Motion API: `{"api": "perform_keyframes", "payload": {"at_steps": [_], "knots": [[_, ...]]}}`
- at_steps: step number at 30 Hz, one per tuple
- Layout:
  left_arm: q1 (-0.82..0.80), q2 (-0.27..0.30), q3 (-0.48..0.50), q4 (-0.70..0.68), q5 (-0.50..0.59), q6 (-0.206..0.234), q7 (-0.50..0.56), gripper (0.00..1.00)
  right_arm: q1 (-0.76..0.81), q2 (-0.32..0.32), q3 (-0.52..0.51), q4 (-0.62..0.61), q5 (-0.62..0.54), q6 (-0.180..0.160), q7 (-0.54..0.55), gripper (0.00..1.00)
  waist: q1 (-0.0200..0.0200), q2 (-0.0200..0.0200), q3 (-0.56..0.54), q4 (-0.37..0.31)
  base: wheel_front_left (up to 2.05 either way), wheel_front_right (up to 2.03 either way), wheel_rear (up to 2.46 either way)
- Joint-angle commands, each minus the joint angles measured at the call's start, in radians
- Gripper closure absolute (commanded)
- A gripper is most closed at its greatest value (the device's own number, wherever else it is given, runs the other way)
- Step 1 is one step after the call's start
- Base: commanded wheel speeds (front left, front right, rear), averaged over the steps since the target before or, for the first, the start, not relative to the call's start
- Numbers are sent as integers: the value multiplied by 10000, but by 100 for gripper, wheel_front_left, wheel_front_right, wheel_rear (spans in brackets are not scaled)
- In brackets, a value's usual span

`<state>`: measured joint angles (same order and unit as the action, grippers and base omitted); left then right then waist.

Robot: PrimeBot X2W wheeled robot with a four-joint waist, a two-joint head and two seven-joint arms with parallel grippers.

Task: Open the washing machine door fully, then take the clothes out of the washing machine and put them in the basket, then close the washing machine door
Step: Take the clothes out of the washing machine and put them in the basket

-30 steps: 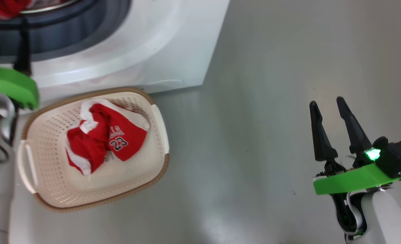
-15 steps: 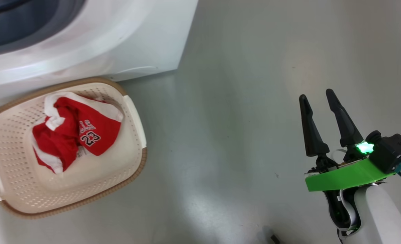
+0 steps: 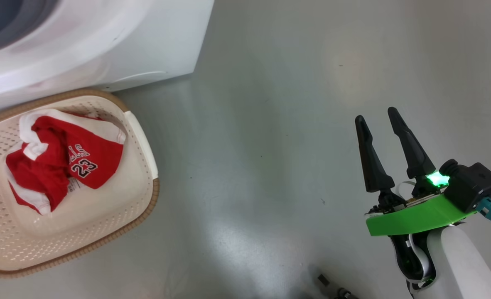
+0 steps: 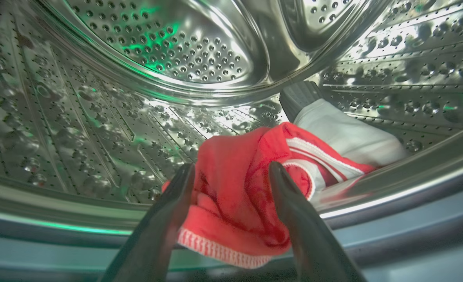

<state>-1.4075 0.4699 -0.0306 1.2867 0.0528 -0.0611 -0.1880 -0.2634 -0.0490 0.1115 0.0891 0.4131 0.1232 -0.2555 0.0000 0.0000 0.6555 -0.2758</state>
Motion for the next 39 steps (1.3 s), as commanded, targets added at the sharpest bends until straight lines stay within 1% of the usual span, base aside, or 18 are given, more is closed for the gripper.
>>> {"api": "perform_keyframes", "payload": {"at_steps": [1,5,12,14,15,16,17,18,24,29,31,36,39], "knots": [[-113,619,39,-135,0,-3,125,0,3,-13,223,-267,39,75,-63,0,0,0,88,-81,0,0,0],[-129,725,-43,-54,-36,-85,585,0,-10,-13,279,-305,75,75,-63,0,0,0,165,-154,0,0,0],[-163,815,-191,-8,-63,-139,888,0,-41,-13,305,-331,140,75,-63,0,0,0,227,-187,0,0,0],[-163,814,-265,0,-52,-159,953,29,-49,-13,304,-333,152,75,-63,0,0,0,233,-182,0,0,0],[-169,814,-290,3,-58,-166,977,54,-56,-13,304,-334,159,75,-63,0,0,0,239,-178,0,0,0],[-173,807,-315,6,-65,-174,998,76,-63,-13,301,-332,162,75,-63,0,0,0,239,-171,0,0,0],[-184,797,-334,9,-78,-178,992,85,-74,-13,297,-332,167,75,-63,0,0,0,244,-166,0,0,0],[-191,790,-372,11,-73,-190,975,100,-85,-13,296,-332,174,75,-63,0,0,0,244,-166,0,0,0],[-247,764,-533,19,-103,-227,768,100,-134,-13,274,-320,190,75,-63,0,0,0,214,-143,0,0,0],[-265,637,-629,22,-186,-265,270,100,-142,-12,214,-283,176,75,-63,0,0,0,121,-48,0,0,0],[-229,513,-602,23,-294,-282,59,100,-137,-12,172,-259,157,75,-63,0,0,0,21,33,0,0,0],[11,105,-147,7,-968,-335,-450,100,-126,-12,76,-151,94,75,-63,0,0,0,-292,271,0,0,0],[321,-198,104,-242,-1356,-394,-674,100,-91,-12,-7,-100,24,75,-63,0,0,0,-491,500,0,0,0]]}}
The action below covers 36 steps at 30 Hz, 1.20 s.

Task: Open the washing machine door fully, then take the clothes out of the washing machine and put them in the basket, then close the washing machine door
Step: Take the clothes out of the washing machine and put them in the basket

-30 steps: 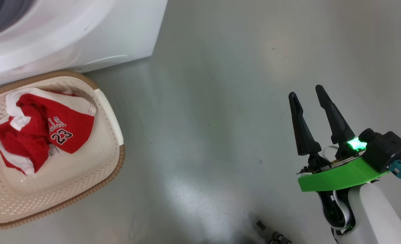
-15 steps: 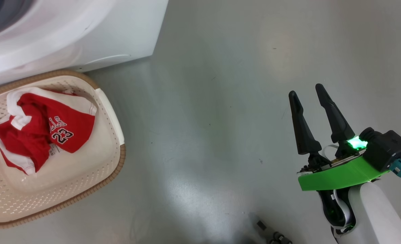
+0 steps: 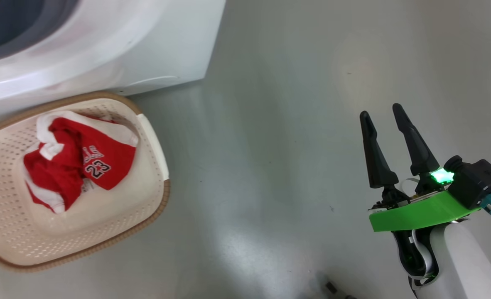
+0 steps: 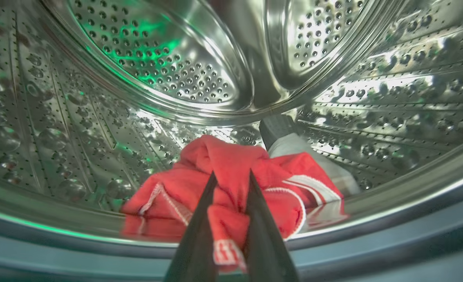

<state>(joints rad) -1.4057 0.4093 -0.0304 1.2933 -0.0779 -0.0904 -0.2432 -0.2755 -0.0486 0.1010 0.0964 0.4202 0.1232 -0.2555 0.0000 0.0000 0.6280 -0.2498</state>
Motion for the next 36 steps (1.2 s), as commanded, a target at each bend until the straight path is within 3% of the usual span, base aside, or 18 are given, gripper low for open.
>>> {"api": "perform_keyframes", "payload": {"at_steps": [1,12,24,36], "knots": [[437,305,182,-435,-174,-124,-153,100,31,-16,67,-159,-69,75,-63,0,0,0,-266,319,0,0,0],[3101,-687,1112,-3953,-1133,-305,-183,100,53,-16,-188,-70,-361,75,-63,0,0,0,-845,949,0,0,0],[5736,-1766,1877,-7328,-1076,-380,-184,100,349,-16,-582,-15,-597,75,-63,0,0,0,-1343,1391,0,0,0],[8260,-2704,1920,-10395,-1204,-400,-185,100,635,-16,-893,-23,-806,75,-63,0,0,0,-1725,1750,0,0,0]]}}
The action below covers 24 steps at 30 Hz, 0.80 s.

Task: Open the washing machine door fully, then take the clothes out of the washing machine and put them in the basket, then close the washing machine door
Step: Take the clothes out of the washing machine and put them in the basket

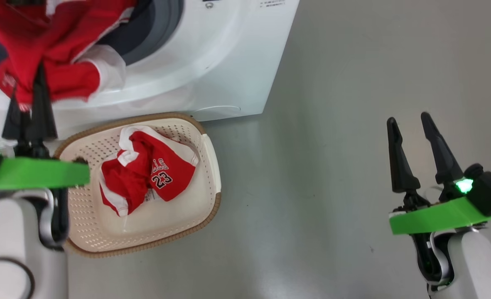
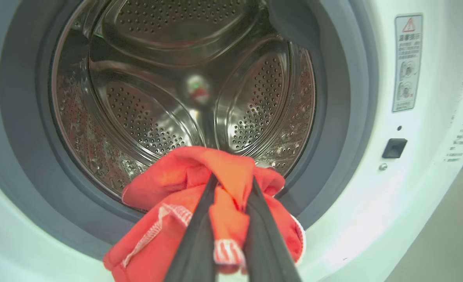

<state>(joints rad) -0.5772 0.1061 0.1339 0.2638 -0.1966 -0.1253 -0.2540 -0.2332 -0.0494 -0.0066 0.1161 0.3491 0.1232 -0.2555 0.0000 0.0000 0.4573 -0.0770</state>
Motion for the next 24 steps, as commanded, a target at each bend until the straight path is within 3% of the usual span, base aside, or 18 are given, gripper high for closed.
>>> {"api": "perform_keyframes", "payload": {"at_steps": [1,15,24], "knots": [[353,264,231,-543,-23,-52,-77,100,261,-8,186,-213,-104,75,-63,0,0,0,-61,48,0,0,0],[1743,-281,428,-3572,-116,-53,-78,100,371,-8,136,-247,-156,75,-63,0,0,0,-43,197,0,0,0],[1985,-369,396,-2353,-194,-53,-78,100,222,-8,276,-270,-100,75,-63,0,0,0,209,158,0,0,0]]}}
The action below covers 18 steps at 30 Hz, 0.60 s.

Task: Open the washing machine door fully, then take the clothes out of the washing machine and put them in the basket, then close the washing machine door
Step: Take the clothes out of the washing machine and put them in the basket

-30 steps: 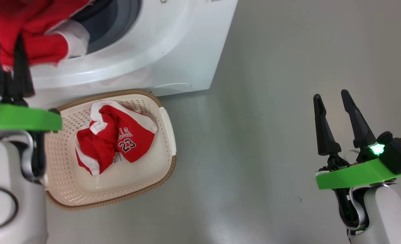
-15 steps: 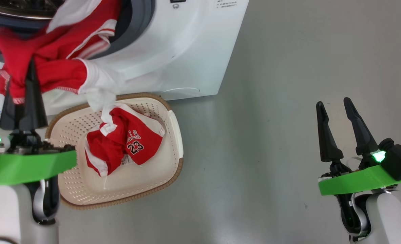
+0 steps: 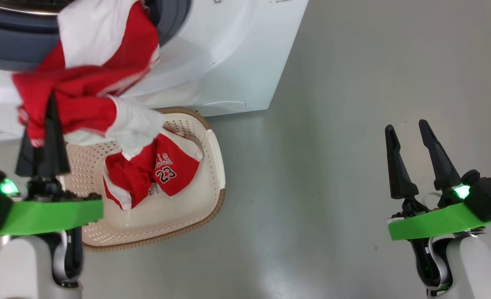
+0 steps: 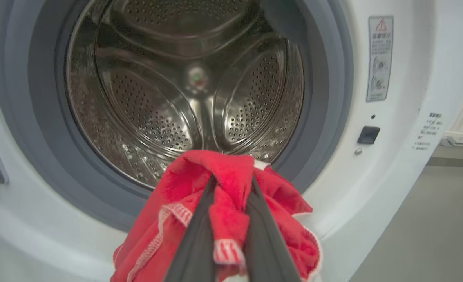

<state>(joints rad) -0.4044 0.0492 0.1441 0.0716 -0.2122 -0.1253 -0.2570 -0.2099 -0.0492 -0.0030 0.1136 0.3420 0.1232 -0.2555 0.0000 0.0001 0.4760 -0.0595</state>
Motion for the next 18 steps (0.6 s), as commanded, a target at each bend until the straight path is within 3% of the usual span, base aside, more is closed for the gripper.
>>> {"api": "perform_keyframes", "payload": {"at_steps": [1,8,18], "knots": [[269,214,276,-151,-16,-53,-47,100,-42,-10,268,-253,-11,75,-63,0,0,-1,98,-36,0,0,0],[-53,380,-296,1910,-554,-53,-47,100,-254,-10,323,-334,95,75,-63,0,0,-1,782,-100,0,0,0],[-1360,975,-914,4610,-398,-53,-47,100,-700,-10,465,-485,288,75,-63,0,0,-1,1893,-341,0,0,0]]}}
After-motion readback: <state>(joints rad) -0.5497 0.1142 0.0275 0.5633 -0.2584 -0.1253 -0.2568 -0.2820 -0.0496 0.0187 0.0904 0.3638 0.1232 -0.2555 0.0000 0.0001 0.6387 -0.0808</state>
